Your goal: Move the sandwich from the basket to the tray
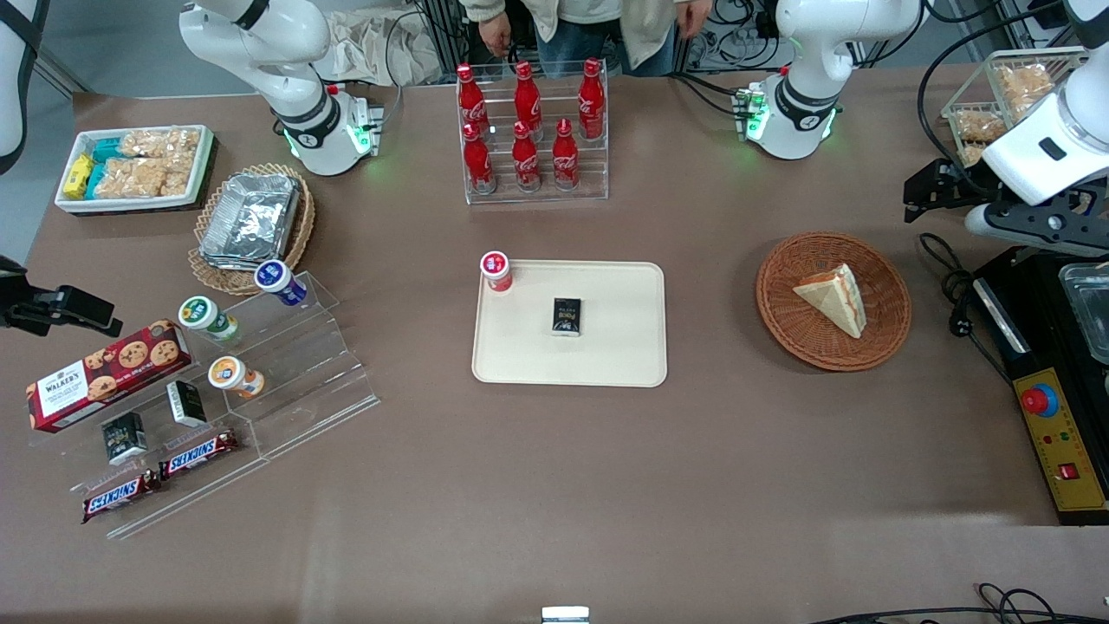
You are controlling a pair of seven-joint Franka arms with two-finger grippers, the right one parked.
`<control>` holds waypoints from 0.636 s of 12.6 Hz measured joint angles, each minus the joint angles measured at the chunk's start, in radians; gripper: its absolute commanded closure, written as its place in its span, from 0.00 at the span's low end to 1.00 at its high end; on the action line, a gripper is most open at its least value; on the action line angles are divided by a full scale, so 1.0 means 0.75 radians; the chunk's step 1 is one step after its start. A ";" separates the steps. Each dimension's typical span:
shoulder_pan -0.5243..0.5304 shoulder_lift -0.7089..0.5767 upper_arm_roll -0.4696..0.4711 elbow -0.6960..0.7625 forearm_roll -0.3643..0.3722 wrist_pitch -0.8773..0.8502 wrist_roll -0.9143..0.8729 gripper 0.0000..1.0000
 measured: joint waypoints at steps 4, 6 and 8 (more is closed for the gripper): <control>0.005 0.000 0.002 0.000 0.000 -0.001 0.003 0.00; 0.016 0.000 0.007 -0.001 0.000 -0.001 0.017 0.00; 0.048 0.000 0.011 -0.013 0.001 -0.005 0.002 0.00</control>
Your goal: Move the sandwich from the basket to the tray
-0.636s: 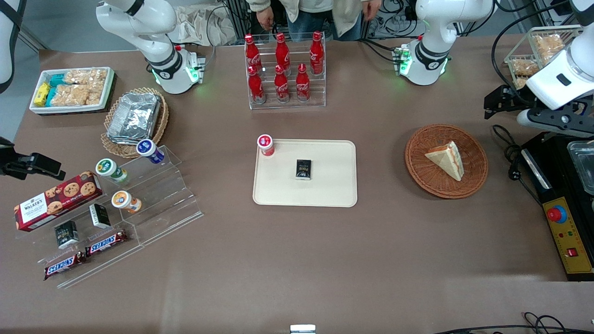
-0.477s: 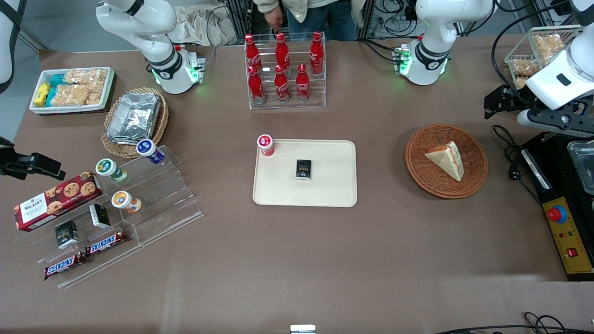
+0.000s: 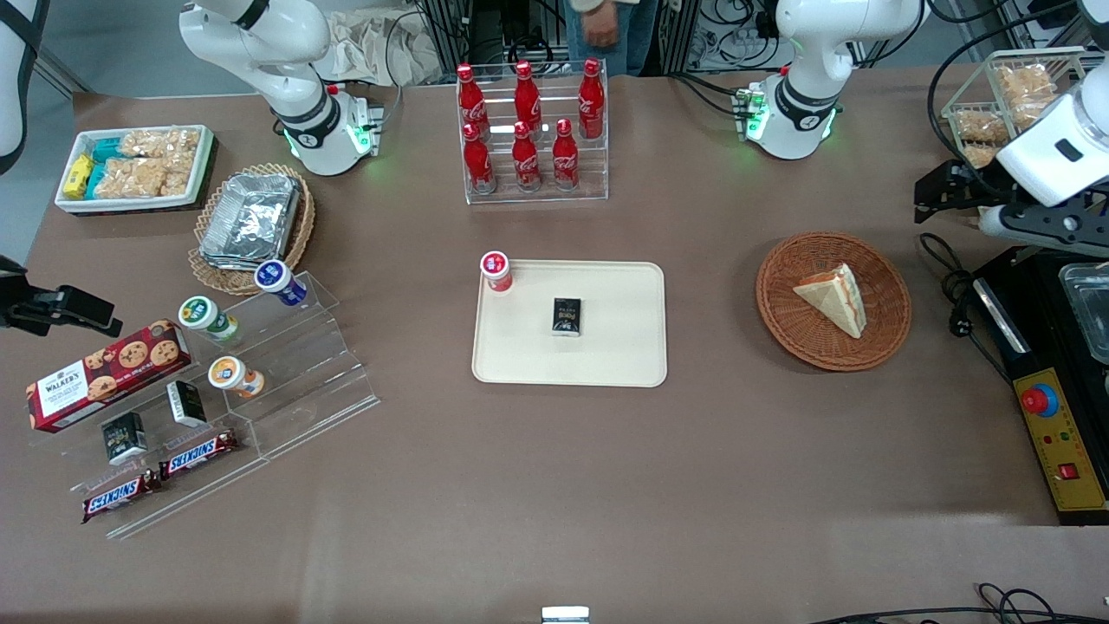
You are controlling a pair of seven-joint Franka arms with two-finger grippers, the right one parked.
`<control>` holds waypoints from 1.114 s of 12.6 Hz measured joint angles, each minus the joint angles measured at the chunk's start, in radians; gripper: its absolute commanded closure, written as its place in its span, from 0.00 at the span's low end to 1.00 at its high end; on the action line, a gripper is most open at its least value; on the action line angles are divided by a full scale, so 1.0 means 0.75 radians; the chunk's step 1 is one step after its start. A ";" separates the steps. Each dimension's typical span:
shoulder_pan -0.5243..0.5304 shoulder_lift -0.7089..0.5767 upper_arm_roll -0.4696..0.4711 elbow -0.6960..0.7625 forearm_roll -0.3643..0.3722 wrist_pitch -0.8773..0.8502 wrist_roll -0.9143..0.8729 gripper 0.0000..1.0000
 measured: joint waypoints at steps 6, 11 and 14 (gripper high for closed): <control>0.046 -0.083 0.002 -0.177 0.001 0.041 -0.580 0.00; 0.047 -0.345 0.003 -0.559 0.007 0.192 -0.955 0.00; 0.063 -0.353 0.003 -0.682 0.023 0.286 -1.061 0.00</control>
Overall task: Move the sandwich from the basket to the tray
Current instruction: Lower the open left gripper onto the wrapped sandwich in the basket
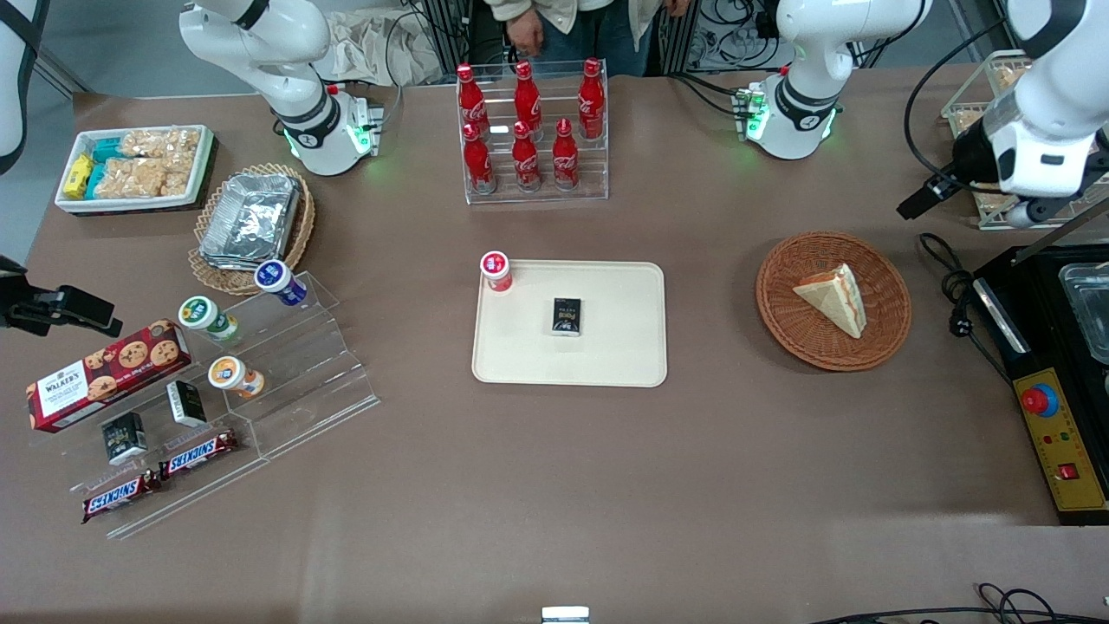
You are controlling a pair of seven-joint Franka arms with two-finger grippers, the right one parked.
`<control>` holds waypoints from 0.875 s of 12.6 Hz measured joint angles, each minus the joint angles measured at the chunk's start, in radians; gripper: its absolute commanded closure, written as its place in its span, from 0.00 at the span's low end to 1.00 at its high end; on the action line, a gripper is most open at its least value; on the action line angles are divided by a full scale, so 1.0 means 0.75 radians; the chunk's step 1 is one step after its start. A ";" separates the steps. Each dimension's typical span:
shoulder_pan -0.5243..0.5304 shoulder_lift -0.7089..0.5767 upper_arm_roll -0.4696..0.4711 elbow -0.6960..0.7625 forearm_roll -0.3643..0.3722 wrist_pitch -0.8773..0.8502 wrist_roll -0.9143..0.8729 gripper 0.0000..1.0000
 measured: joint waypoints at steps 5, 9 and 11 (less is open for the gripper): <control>0.020 0.116 -0.001 -0.205 0.001 0.312 -0.181 0.00; 0.020 0.226 -0.002 -0.391 0.001 0.608 -0.232 0.00; 0.019 0.291 -0.010 -0.414 0.001 0.683 -0.262 0.00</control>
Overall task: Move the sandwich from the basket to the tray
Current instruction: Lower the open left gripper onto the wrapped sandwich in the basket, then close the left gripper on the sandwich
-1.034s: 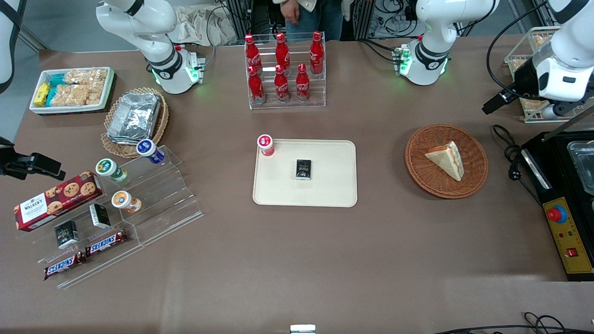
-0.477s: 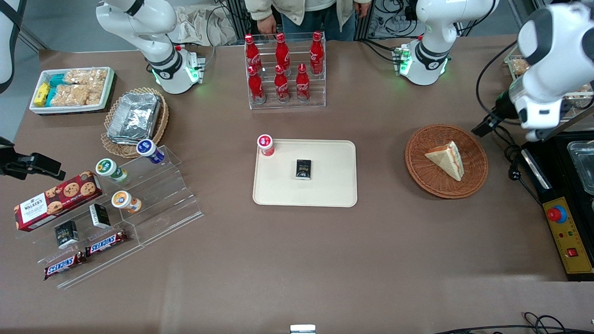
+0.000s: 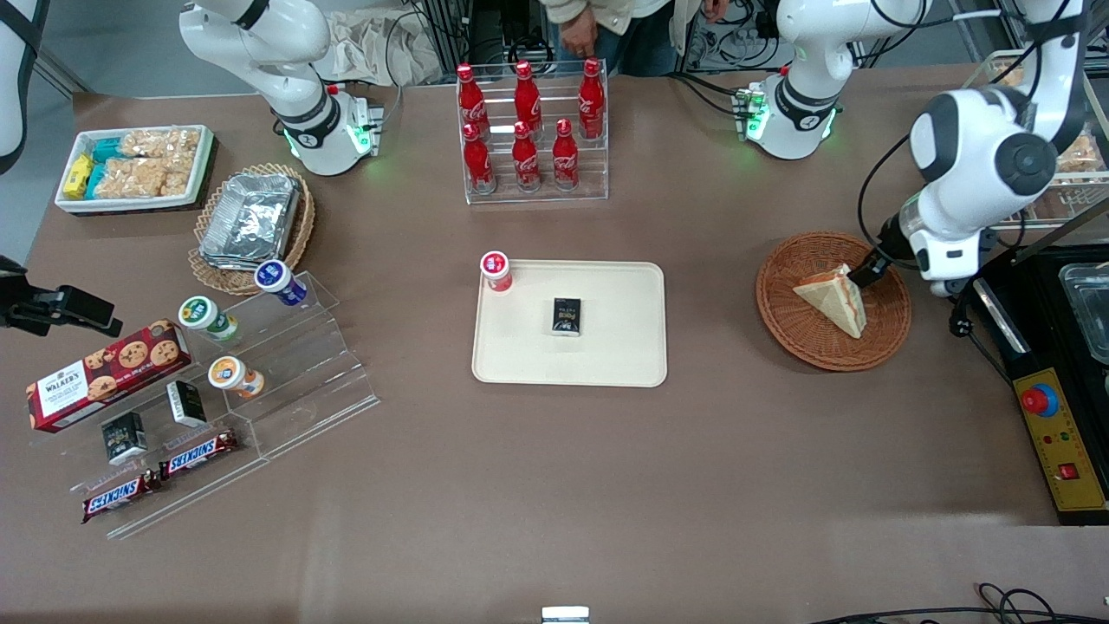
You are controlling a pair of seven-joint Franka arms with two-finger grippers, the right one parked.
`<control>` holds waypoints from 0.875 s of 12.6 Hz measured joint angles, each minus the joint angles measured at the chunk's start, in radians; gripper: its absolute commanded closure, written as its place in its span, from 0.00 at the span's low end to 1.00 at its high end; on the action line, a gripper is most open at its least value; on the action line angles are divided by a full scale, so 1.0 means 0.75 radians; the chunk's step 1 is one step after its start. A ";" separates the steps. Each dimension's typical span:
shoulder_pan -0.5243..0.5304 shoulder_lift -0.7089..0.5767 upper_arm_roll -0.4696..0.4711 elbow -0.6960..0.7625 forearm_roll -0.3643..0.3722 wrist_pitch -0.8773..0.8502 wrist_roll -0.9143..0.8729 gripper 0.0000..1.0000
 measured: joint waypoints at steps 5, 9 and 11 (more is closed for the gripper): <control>-0.008 0.144 -0.012 -0.039 0.000 0.198 -0.026 0.00; -0.009 0.215 -0.012 -0.055 0.000 0.259 -0.026 0.09; -0.009 0.248 -0.012 -0.056 0.000 0.286 -0.026 0.94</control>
